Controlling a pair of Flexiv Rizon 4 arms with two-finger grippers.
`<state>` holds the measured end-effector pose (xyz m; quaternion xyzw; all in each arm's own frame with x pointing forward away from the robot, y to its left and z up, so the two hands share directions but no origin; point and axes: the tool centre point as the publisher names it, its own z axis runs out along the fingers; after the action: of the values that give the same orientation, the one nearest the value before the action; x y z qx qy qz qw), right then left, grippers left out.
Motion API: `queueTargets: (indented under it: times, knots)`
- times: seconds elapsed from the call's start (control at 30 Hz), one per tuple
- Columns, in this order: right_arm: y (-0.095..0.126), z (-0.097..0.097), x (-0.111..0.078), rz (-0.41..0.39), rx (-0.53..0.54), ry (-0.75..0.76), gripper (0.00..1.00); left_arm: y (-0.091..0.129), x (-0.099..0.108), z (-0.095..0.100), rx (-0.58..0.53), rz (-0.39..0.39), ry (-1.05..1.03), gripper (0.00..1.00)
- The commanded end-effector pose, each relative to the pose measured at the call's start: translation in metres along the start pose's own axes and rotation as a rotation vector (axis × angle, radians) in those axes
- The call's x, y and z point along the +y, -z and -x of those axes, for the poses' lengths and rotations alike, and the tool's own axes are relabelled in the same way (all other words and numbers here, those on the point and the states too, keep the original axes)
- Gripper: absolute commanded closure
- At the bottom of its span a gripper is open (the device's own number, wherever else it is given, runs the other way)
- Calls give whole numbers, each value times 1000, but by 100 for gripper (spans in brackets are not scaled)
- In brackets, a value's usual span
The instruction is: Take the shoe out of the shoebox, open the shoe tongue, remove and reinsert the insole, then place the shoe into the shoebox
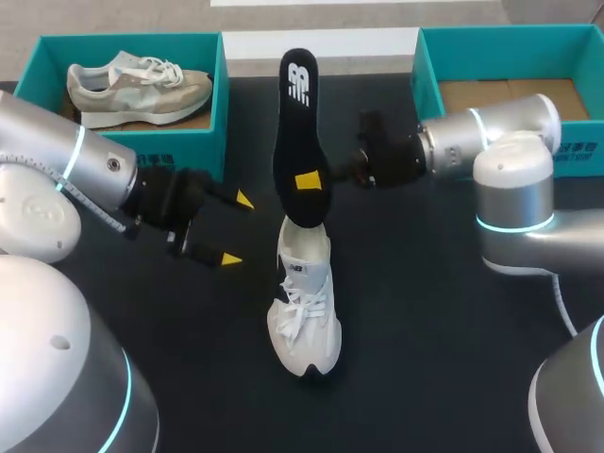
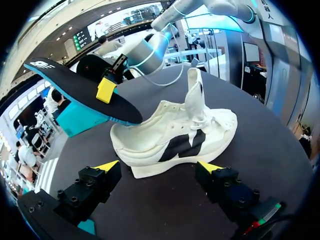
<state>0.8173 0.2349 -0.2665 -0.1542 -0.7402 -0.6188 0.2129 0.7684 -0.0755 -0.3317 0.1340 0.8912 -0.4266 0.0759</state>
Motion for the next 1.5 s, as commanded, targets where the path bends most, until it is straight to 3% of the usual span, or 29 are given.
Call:
queueTargets:
  times: [0.03, 0.6, 1.07, 1.5]
  knots:
    - [-8, 6, -4, 1, 8, 5, 100, -6, -2, 2, 6, 3, 3, 0]
    - [-15, 5, -20, -5, 2, 5, 100, -15, -8, 12, 0, 12, 63, 0]
    - [-16, 4, -23, -5, -2, 11, 100, -23, -12, 25, -21, 23, 45, 0]
    - [-16, 6, -33, -37, -6, 51, 100, -26, -11, 22, -20, 19, 54, 0]
